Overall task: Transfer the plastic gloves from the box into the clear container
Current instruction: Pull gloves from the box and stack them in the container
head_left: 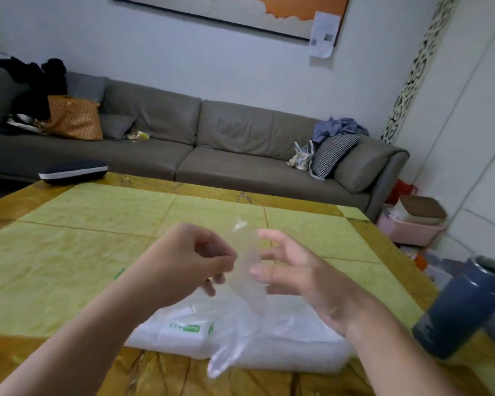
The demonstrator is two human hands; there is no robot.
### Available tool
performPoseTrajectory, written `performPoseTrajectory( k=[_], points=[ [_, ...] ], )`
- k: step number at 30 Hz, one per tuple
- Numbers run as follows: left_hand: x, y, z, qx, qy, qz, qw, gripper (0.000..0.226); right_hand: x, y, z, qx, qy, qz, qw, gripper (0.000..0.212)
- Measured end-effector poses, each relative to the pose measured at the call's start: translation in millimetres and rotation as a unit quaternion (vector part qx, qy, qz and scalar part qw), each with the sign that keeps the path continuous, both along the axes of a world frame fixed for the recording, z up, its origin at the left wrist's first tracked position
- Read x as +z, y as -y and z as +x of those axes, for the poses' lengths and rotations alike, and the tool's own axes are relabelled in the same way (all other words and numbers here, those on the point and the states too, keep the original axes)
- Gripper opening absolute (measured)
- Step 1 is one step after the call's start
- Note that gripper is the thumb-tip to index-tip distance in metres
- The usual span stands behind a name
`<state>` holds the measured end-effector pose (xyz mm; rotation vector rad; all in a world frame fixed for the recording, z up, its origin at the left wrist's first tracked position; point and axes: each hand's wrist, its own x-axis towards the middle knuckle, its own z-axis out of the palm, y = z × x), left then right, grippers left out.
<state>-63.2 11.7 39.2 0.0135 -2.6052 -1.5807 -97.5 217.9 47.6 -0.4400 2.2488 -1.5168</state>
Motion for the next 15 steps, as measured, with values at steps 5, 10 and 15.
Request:
performPoseTrajectory(
  k=[5,10,15],
  points=[
    [19,-42,-29,-0.086,0.004,-0.191,0.978,0.010,1,-12,-8,-0.044,-0.082,0.113,0.989,0.054],
    [18,-62,-40,-0.044,-0.009,-0.291,0.956,0.027,-22,-48,-26,-0.155,-0.045,0.061,0.985,0.015],
    [-25,-98,-29,-0.016,-0.225,-0.406,0.886,0.032,-48,-68,-41,-0.218,0.006,0.005,0.976,0.011]
  ],
)
